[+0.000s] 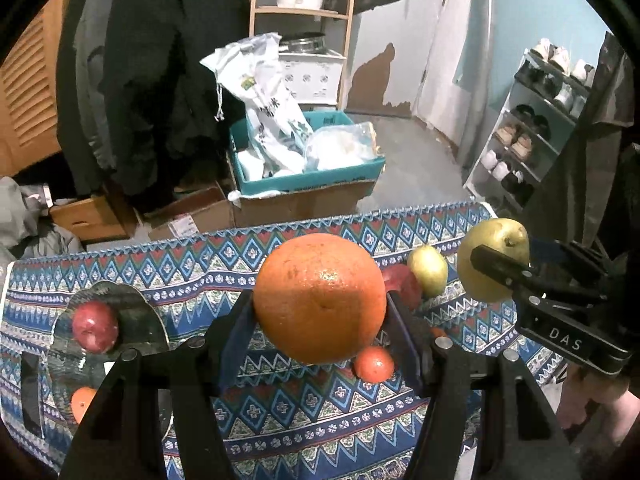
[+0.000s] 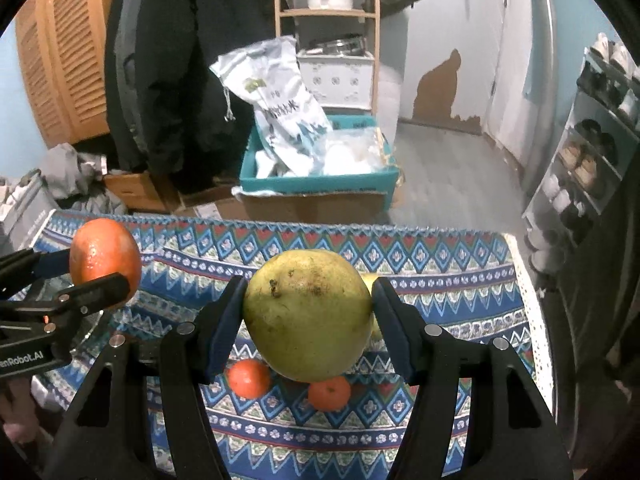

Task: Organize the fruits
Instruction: 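Lift the orange with the left tool while the right tool lifts the pear toward the plate, then carry the orange with the left tool while the right tool carries the pear over the glass plate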

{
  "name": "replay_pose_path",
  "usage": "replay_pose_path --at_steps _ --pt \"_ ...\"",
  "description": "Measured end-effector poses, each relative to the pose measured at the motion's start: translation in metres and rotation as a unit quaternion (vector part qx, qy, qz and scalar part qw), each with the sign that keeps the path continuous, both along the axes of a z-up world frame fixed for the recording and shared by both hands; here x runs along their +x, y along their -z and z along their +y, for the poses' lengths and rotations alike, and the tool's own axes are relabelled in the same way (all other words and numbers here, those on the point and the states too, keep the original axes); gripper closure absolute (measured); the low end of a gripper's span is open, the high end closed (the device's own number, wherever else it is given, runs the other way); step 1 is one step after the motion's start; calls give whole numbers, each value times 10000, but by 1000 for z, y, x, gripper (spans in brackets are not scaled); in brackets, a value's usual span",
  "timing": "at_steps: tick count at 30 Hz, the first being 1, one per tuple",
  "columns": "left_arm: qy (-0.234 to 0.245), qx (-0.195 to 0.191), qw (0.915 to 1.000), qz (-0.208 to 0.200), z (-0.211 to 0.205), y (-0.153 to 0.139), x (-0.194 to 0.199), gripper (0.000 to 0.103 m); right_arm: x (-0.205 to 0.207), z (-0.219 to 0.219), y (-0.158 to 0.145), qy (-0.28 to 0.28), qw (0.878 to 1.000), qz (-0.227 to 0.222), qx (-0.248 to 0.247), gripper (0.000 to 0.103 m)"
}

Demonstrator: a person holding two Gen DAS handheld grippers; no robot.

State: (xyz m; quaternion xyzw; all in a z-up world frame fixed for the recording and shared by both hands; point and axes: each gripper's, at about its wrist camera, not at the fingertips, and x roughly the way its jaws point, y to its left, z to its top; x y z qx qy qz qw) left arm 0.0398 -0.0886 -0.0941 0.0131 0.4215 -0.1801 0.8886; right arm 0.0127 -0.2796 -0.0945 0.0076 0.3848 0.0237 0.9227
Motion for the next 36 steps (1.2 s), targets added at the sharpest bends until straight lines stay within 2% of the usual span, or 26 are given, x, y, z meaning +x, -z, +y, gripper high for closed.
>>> replay_pose_path --at_steps 11,18,36 --pt "-81 -35 9997 -231 17 -20 -12 38 -11 15 -26 -177 9994 -280 -24 39" --pt "-261 -93 9994 -209 33 -23 -11 38 -10 31 -32 -343 9989 -331 -22 39" --pt "-1103 -11 9939 77 115 6 -5 38 14 113 -24 -1107 9937 -157 4 39"
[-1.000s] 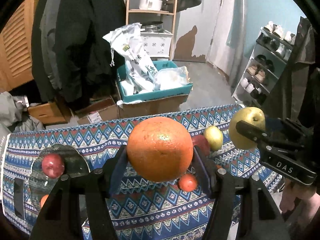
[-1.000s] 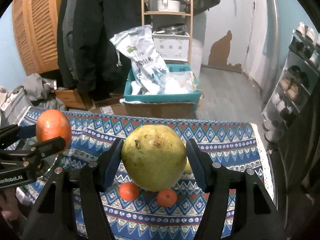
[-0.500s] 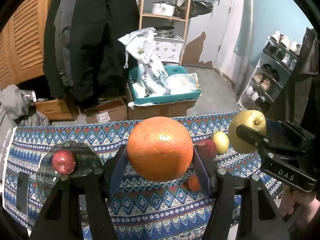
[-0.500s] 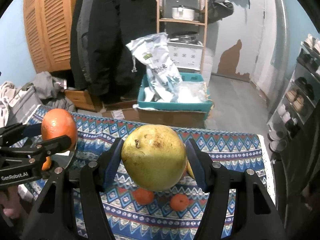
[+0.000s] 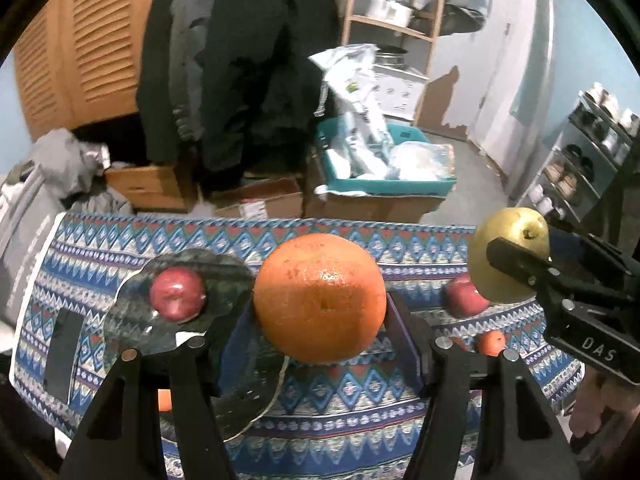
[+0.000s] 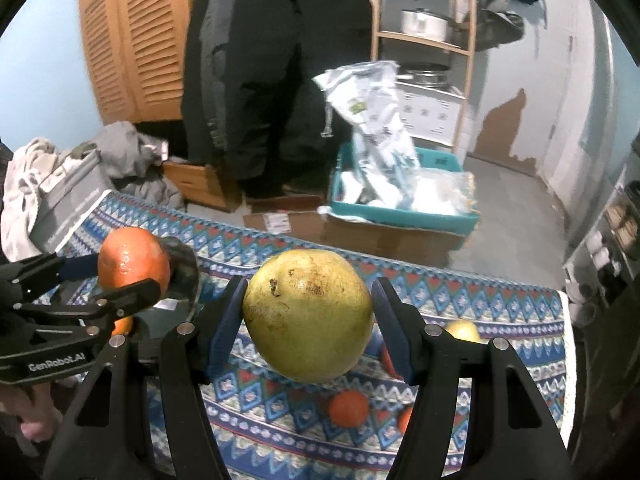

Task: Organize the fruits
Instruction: 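Carry the orange with the left tool while the right tool carries the pear over the glass plate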

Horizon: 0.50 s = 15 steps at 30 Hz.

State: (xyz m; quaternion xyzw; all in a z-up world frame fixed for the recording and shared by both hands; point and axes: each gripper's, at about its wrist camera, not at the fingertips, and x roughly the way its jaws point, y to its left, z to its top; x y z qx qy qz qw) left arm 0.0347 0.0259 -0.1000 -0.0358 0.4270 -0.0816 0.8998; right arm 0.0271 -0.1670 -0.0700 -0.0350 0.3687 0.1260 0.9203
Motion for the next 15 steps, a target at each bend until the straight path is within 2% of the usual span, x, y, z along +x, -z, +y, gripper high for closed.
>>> replay_pose_path --at_steps 15 --pt "-719 34 9959 553 70 47 4 38 34 86 23 -729 9967 288 197 39"
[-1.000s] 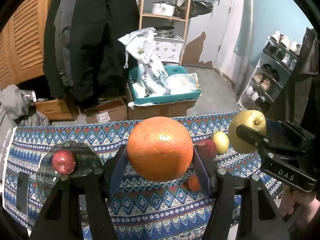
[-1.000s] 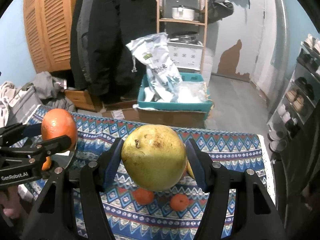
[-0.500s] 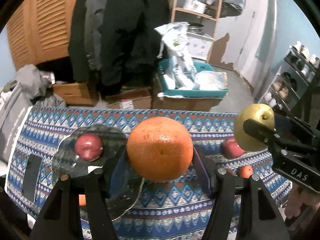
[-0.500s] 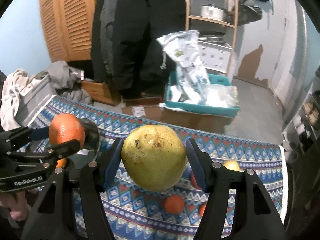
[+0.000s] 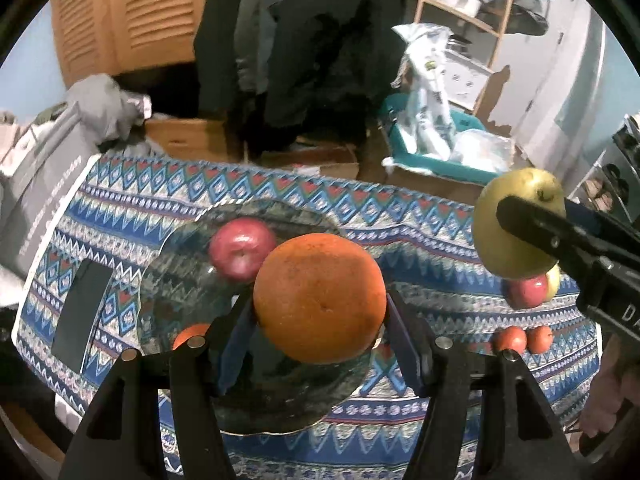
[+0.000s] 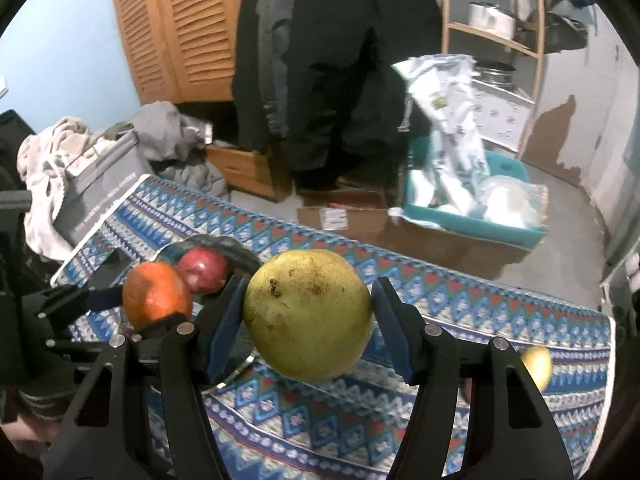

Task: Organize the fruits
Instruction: 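Carry the orange with the left tool while the right tool carries the pear over the glass plate, then open the left tool to release the orange while the right tool releases the pear onto the plate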

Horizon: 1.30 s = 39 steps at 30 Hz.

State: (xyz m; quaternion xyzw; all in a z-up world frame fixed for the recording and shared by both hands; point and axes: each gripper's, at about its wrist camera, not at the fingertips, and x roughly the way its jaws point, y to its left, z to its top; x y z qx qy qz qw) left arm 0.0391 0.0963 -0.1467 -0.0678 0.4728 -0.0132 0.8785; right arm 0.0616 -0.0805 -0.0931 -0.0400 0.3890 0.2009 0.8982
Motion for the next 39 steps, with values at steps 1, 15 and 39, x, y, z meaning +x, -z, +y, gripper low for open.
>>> replay_pose_path --at_steps 1,15,39 --pt "-34 -17 10000 39 4 3 0 38 2 5 2 -39 10000 30 9 39" --pt "-298 -270 9975 580 37 49 1 38 26 66 44 -566 9967 578 35 39" --pt "-280 -332 9949 914 44 71 3 36 42 96 95 -849 9846 1524 137 40"
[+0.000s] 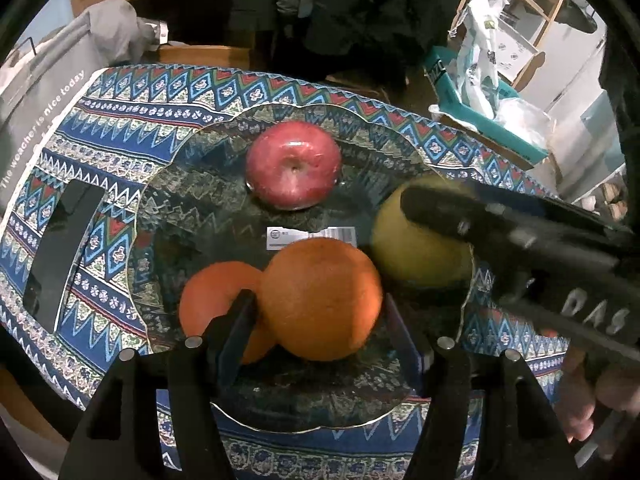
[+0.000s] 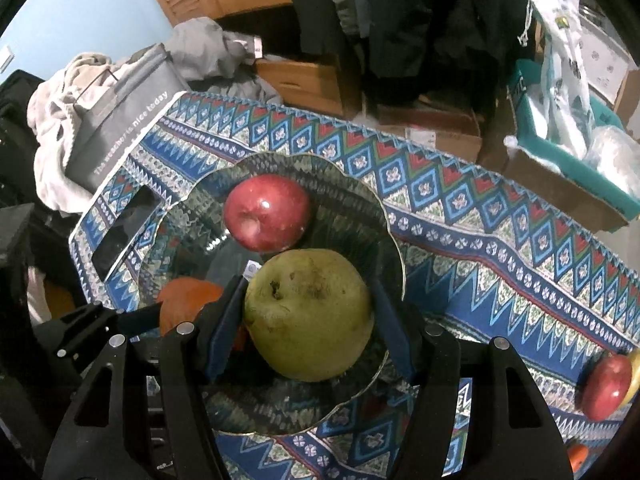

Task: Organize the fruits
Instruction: 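Open the left tool to release the orange while the right tool releases the pear onto the plate, then move both tools back over the remaining loose fruit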

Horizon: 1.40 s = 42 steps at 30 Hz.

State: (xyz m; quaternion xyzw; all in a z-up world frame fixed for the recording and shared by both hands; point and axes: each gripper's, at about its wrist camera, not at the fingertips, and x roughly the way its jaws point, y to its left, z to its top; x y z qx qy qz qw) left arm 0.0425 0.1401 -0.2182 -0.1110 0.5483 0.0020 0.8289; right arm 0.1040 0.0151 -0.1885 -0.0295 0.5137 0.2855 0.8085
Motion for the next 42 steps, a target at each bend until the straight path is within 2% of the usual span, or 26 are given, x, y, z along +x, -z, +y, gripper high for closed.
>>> replay_pose_path --at_steps 2,9,16,20,25,30,36,38,42 --pt "-61 108 9999 -22 1 -2 0 32 1 -3 -8 44 9998 -63 195 40" --pt "-159 -4 9997 -182 7 -14 -4 31 5 -12 -30 250 9988 -174 373 40" --pt "-157 -43 9989 -443 4 -38 -6 31 -1 -24 -50 473 9977 -448 211 36" --pt "-132 32 9977 -667 -3 -55 -8 25 -8 -33 -67 605 9950 -792 -46 30" --pt "30 23 9954 -962 -15 -77 -11 24 -20 -51 -92 852 9896 -1138 -194 22" --pt "174 38 9926 -1203 -30 -96 -14 21 -28 -75 -110 1147 9843 -1325 -184 22" --pt "295 -81 9891 -1442 -49 -118 -18 21 -46 -110 -133 1562 9701 -1805 -433 22" --pt "350 -64 9875 -1537 -57 -127 -20 16 -52 -121 -138 1647 9663 -1913 -508 21" --pt "473 -5 9843 -1699 -74 -140 -24 16 -63 -144 -149 1848 9585 -2096 -564 17"
